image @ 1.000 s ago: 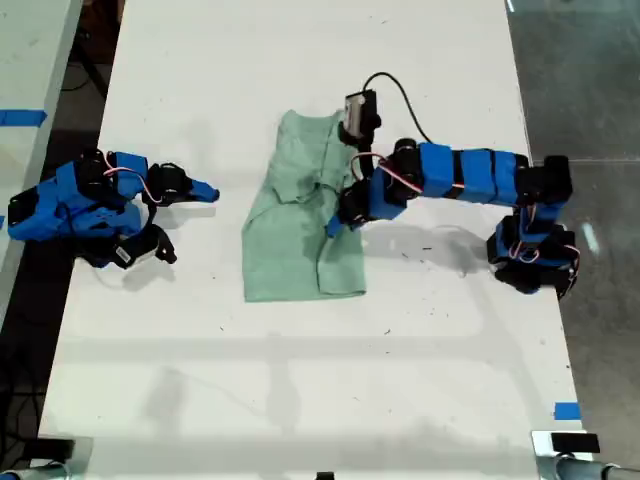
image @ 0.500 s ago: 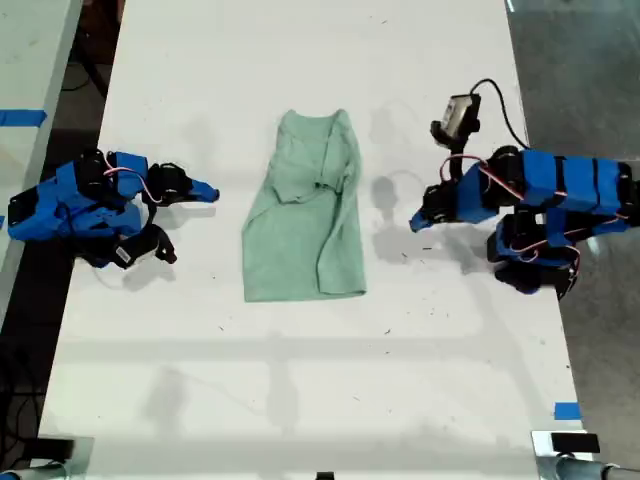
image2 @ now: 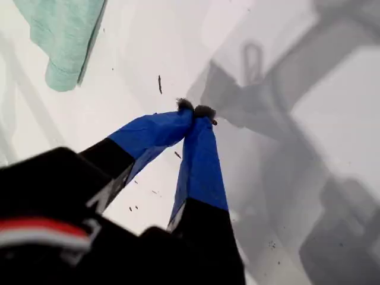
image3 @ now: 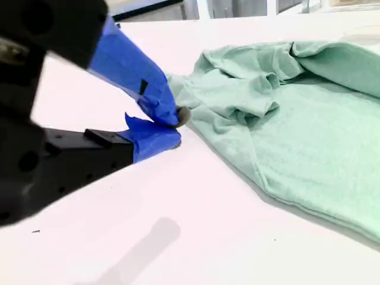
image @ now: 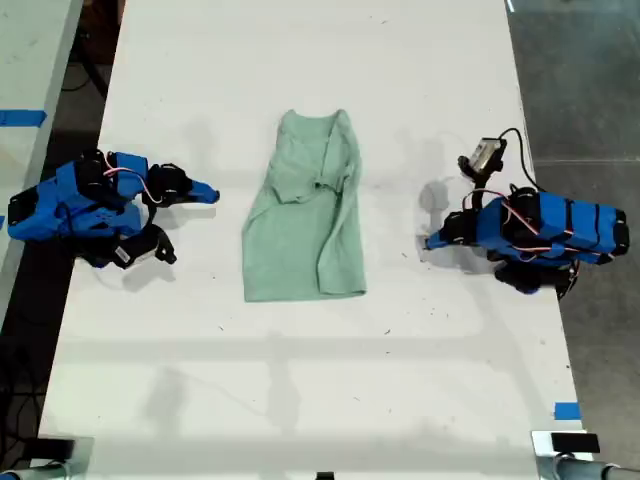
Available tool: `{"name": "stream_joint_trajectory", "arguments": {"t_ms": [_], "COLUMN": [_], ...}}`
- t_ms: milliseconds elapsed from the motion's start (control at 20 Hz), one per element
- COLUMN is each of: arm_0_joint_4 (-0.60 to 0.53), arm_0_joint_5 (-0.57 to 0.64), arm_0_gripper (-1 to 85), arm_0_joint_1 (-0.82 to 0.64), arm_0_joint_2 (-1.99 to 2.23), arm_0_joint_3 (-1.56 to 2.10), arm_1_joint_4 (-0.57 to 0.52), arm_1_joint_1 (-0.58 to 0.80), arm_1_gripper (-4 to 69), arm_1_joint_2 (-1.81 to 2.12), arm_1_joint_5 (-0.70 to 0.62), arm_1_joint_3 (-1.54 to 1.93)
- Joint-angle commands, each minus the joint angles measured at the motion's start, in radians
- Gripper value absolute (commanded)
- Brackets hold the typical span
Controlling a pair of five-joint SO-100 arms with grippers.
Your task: Fold t shirt
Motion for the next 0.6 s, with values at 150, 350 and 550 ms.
{"name": "stream_joint_trajectory", "arguments": {"t_ms": [150,350,550], "arm_0_joint_4": [-0.005,-0.005,-0.005], "arm_0_joint_5": [-0.014,-0.015,-0.015], "arm_0_gripper": [0.1,0.1,0.1], "arm_0_joint_1": [0.009,0.009,0.011], "arm_0_joint_2": [0.006,0.006,0.006], "arm_0_joint_3": [-0.018,-0.018,-0.018], "arm_1_joint_4": [0.011,0.011,0.011], "arm_1_joint_1": [-0.003,-0.005,-0.005], "arm_1_gripper": [0.0,0.0,0.0], "arm_1_joint_2": [0.015,0.015,0.015], "arm_1_joint_5": [0.044,0.051,0.051], "arm_1_joint_3": [0.029,0.029,0.029]}}
